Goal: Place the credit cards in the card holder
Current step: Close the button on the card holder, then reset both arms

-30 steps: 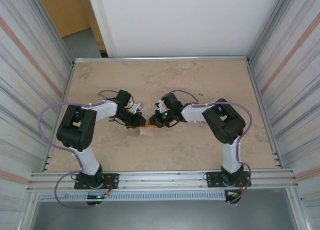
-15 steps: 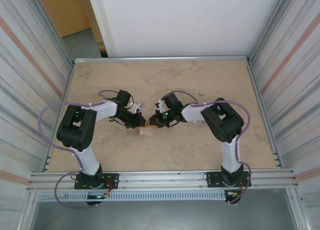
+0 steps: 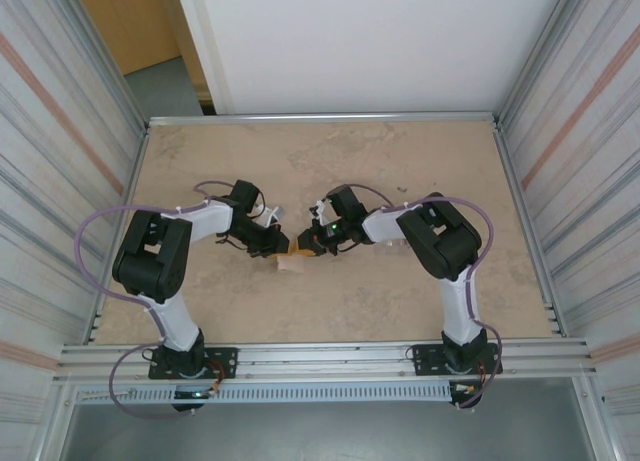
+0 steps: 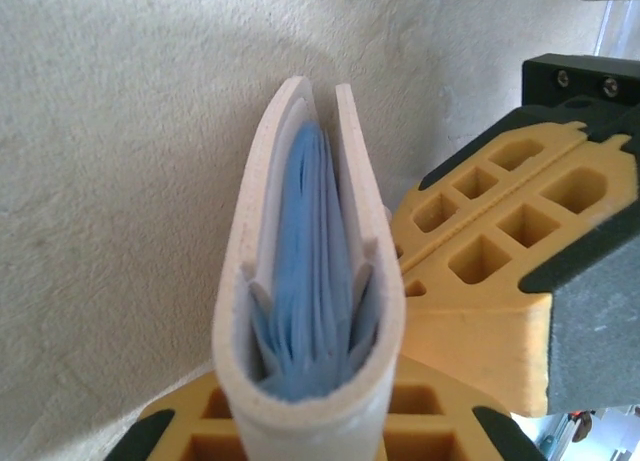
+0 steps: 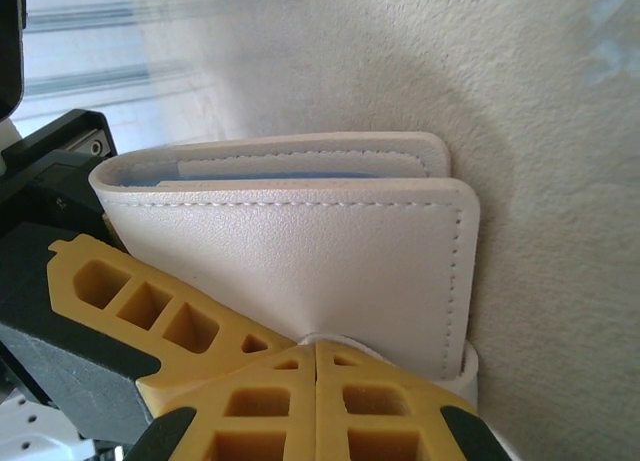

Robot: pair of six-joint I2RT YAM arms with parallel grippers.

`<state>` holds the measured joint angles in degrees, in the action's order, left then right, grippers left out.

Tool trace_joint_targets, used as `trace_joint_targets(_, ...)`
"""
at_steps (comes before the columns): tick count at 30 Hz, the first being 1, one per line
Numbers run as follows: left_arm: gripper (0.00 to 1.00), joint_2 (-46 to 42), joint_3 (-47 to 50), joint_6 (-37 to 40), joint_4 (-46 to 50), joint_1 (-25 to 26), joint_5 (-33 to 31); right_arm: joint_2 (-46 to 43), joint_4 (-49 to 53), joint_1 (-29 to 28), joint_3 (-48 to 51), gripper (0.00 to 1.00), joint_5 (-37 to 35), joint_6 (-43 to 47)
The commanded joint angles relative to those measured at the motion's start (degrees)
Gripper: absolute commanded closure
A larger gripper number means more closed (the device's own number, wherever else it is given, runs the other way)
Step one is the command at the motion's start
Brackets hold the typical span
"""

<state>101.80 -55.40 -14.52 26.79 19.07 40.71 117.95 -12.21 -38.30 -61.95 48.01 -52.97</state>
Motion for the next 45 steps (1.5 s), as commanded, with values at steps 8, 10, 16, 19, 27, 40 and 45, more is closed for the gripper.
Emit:
trace_joint_targets(8,0.45,-2.82,-0.16,3.22,1.0,-1.87,-5.6,-19.16,18.82,0.42,1.75,0.85,-19.62,11.72)
trace_joint_targets(10,0.33,-3.58,-0.43,4.13,1.98,-2.44,-8.26,-22.96,21.47,2.34,2.0,0.81,-21.06,13.99)
trace_joint_targets(16,0.07,-8.56,-1.22,8.9,2.88,-4.07,-12.11,-35.37,32.1,6.93,1.85,0.5,-31.25,23.57)
trace_joint_targets(19,0.01,-12.79,-1.4,14.09,2.74,-4.97,-14.52,-41.11,35.56,8.98,2.92,0.38,-37.95,27.73)
trace_joint_targets(27,0.01,-24.69,6.97,20.52,-10.95,-15.34,-17.98,-51.57,36.75,17.27,7.72,0.09,-46.62,34.12)
trace_joint_targets(40,0.01,-26.17,27.71,22.4,-51.2,-27.56,-14.88,-55.87,22.07,29.26,20.47,0.01,-55.3,41.65)
trace_joint_targets(45,0.01,-25.67,31.06,21.79,-59.33,-27.58,-15.89,-54.56,14.55,33.16,24.76,0.01,-52.8,43.47)
